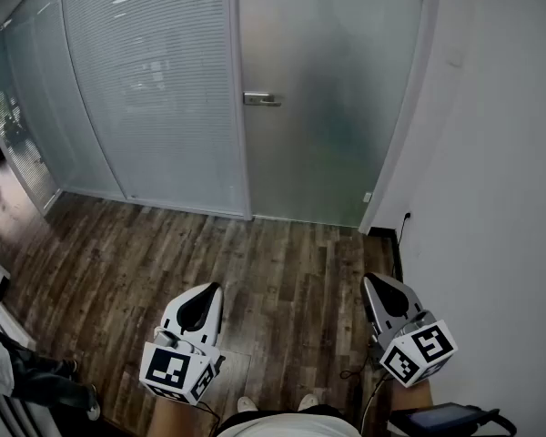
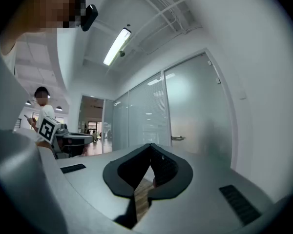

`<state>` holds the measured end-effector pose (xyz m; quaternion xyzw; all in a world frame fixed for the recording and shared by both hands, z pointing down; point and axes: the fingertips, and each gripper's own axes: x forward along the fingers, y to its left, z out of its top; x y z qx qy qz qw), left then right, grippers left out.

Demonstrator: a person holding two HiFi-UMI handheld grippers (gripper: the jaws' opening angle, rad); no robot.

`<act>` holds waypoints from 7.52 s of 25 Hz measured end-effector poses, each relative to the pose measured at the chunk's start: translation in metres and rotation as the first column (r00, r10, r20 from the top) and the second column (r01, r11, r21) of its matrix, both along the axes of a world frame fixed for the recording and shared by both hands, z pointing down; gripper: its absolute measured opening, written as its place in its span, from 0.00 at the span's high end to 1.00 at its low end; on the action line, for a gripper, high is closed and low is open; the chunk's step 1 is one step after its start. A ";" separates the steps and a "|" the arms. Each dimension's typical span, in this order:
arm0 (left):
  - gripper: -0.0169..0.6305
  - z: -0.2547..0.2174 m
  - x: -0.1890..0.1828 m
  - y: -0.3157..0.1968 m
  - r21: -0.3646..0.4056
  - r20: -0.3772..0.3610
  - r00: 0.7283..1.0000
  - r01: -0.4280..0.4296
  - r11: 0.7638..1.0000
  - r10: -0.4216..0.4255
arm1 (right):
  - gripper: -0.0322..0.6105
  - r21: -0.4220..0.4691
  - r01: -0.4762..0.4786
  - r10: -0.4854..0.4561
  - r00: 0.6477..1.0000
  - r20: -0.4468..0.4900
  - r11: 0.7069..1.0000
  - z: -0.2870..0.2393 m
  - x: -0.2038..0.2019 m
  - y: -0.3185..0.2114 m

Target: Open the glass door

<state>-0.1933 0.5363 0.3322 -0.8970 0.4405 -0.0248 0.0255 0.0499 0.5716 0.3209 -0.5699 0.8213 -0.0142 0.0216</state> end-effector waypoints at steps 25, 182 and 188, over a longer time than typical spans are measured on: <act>0.97 0.019 0.108 -0.029 -0.039 0.017 0.999 0.033 0.999 -0.032 | 0.95 -0.048 0.040 -0.037 0.997 0.065 0.998 0.038 0.114 -0.031; 0.97 0.051 0.122 -0.883 -0.254 -0.045 0.998 0.026 0.967 -0.038 | 0.76 -0.512 0.190 -0.362 0.895 -0.260 0.838 0.188 0.048 -1.022; 0.97 0.053 0.124 -0.875 -0.248 -0.047 0.998 0.039 0.968 -0.052 | 0.76 -0.498 0.164 -0.342 0.894 -0.290 0.852 0.186 0.060 -1.034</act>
